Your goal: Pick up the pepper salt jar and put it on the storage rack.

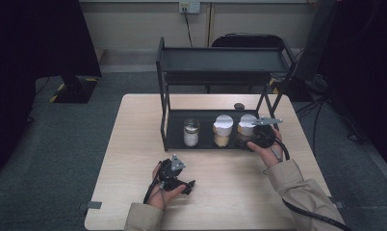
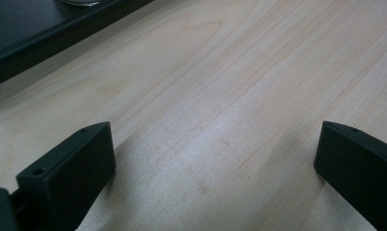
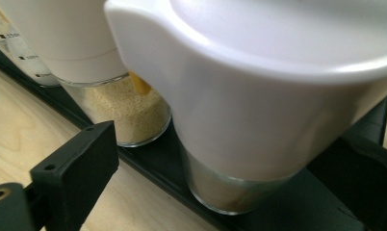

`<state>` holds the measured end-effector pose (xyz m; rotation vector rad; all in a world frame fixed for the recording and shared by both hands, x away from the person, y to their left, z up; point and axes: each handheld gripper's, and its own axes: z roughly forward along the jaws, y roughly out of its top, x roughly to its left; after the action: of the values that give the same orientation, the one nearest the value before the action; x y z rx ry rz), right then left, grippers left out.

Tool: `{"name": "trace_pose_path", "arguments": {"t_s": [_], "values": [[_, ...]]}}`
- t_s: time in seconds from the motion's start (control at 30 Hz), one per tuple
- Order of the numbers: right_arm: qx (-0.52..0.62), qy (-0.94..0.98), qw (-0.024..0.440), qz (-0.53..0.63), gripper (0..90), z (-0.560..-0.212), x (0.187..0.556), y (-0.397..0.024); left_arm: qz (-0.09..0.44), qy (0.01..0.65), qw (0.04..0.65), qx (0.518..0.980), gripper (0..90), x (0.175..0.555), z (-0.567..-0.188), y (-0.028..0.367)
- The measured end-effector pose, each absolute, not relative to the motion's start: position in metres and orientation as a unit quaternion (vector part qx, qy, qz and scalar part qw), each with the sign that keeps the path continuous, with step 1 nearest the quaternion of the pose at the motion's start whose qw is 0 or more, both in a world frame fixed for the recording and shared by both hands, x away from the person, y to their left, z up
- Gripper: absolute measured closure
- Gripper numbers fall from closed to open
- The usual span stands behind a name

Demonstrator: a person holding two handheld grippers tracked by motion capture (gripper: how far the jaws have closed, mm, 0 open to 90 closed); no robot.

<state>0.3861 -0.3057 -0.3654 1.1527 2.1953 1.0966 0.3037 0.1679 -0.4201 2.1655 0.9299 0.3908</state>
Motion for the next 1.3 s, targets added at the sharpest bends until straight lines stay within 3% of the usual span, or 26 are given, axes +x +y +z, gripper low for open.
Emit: {"name": "trace_pose_path", "arguments": {"t_s": [1.3], "values": [[0.458, 0.752, 0.247, 0.404, 0.0, -0.378, 0.365, -0.284, 0.152, 0.363, 0.368, 0.843, 0.1, 0.304, -0.42, 0.168]]}}
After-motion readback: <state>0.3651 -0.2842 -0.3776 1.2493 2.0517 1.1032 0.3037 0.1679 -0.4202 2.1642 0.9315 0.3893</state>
